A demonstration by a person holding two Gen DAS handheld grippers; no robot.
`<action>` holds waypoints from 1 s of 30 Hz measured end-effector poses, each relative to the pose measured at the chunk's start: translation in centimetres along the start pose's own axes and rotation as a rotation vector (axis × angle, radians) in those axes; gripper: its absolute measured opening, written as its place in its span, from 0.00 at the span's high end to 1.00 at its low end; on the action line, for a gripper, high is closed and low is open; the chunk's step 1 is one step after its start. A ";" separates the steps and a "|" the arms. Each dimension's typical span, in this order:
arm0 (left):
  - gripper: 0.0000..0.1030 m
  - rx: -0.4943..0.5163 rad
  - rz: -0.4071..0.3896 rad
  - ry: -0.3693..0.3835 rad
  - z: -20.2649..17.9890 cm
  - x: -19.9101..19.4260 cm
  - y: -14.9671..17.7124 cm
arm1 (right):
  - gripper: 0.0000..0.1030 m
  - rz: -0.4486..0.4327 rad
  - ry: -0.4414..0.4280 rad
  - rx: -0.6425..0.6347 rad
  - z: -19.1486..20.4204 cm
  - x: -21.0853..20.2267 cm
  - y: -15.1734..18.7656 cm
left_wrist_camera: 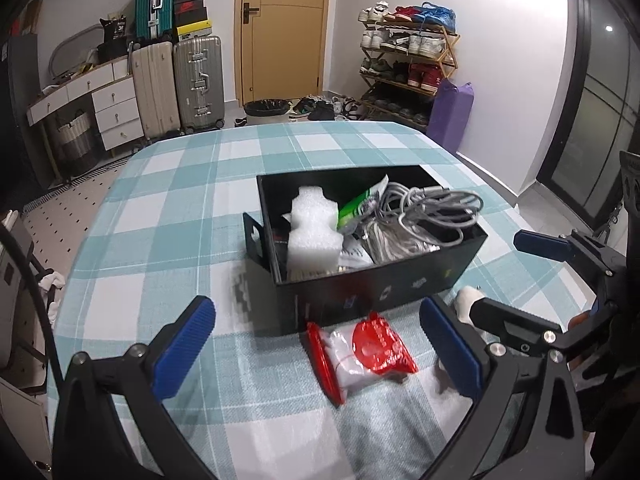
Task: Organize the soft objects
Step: 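Move the left gripper to the balloon pack while the right gripper approaches the plush toy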
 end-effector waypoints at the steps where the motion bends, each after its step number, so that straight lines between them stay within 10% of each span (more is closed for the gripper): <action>1: 0.01 0.003 0.007 -0.003 0.0 0.1 0.3 | 0.01 0.002 -0.002 0.002 0.0 0.0 0.2; 30: 0.02 0.025 0.166 0.029 -2.3 5.0 3.7 | 0.01 0.117 0.007 0.076 -2.7 1.0 5.4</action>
Point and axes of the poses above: each gripper's, at about its wrist camera, not at the fingertips, and x roughly the way its jaws point, z to its left, y to its underside, the point moved 9 cm from there along x, roughly the way its jaws point, and after that the axes turned 3 degrees about z, right-handed, at the moved point
